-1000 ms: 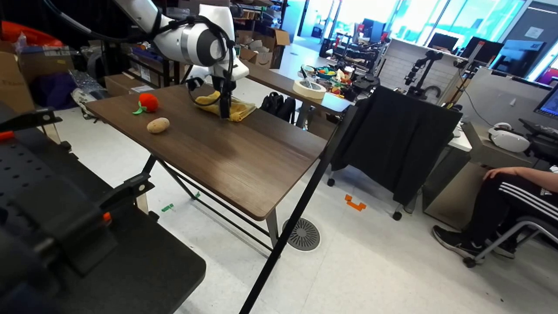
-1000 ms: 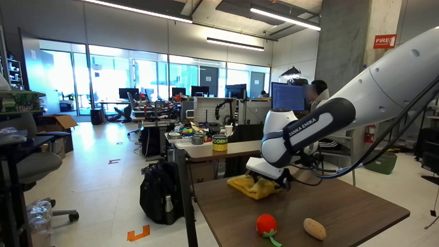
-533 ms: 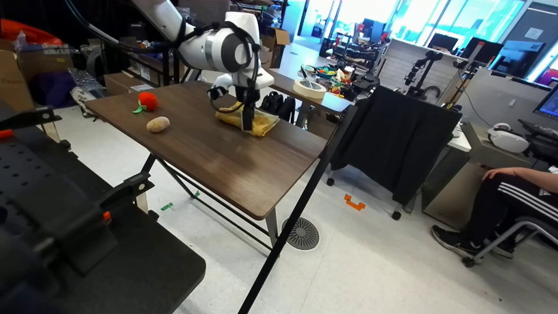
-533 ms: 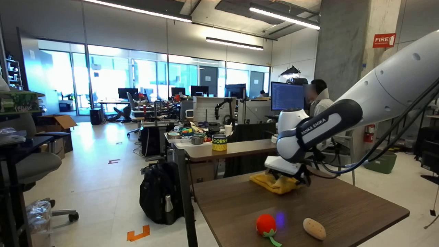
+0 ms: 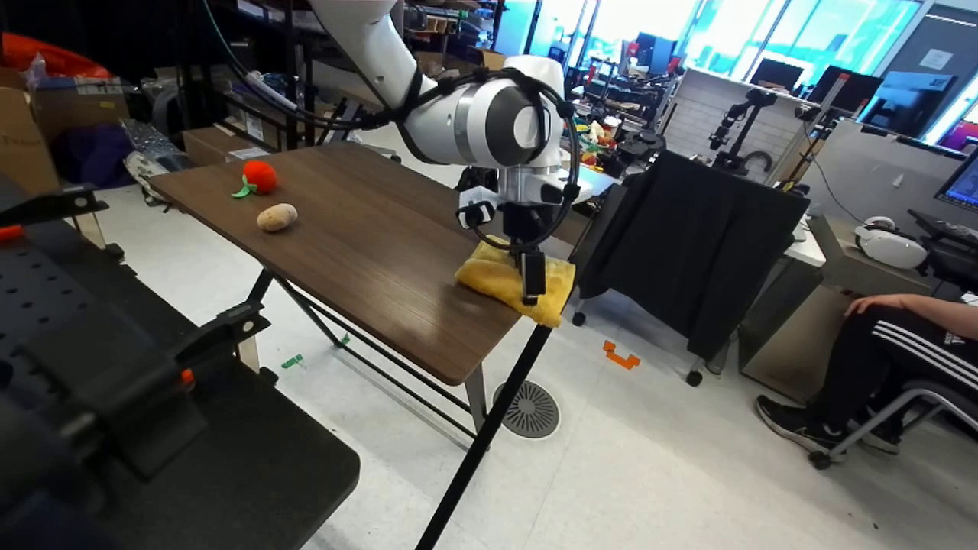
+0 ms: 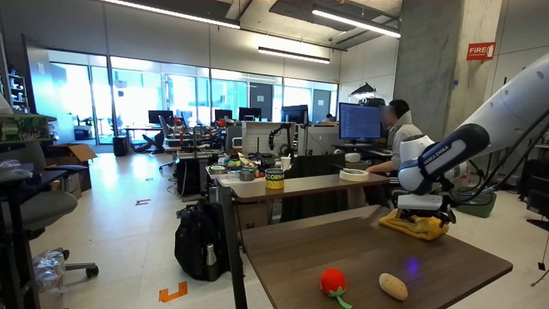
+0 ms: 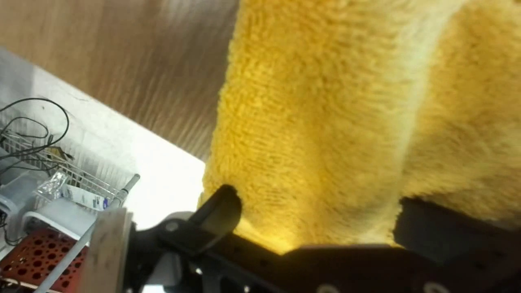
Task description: Use the yellow towel to wipe the table
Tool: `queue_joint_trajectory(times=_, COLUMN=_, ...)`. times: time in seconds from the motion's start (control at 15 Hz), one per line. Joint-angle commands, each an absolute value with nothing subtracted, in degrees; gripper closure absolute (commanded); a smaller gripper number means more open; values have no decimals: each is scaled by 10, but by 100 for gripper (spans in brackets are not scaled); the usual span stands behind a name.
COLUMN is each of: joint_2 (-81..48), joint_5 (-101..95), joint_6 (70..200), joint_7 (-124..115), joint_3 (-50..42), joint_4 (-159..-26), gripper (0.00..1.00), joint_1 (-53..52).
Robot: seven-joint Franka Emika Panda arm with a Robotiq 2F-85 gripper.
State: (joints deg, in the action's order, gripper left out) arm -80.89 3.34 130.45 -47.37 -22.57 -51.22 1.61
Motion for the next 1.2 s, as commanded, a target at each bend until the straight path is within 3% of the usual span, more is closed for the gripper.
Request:
queue_joint_trajectory(times=0.0, joint_2=-742, joint_5=27, joint_6=1339, joint_7=-363, joint_3=-200, joint_4=-648, gripper=0, joint_1=3)
queue_joint_trajectory(times=0.93, joint_2=-528, joint_5=-57, joint_6=1406, joint_7=-75, joint_3=-104, joint_4=-1010, gripper=0, joint_1=-42)
queue_joint_trajectory(times=1.13, joint_2=-554, joint_5=-18, joint_6=1461, joint_7=-133, joint_3=-92, joint_4=-970, gripper=0, joint_1=-25)
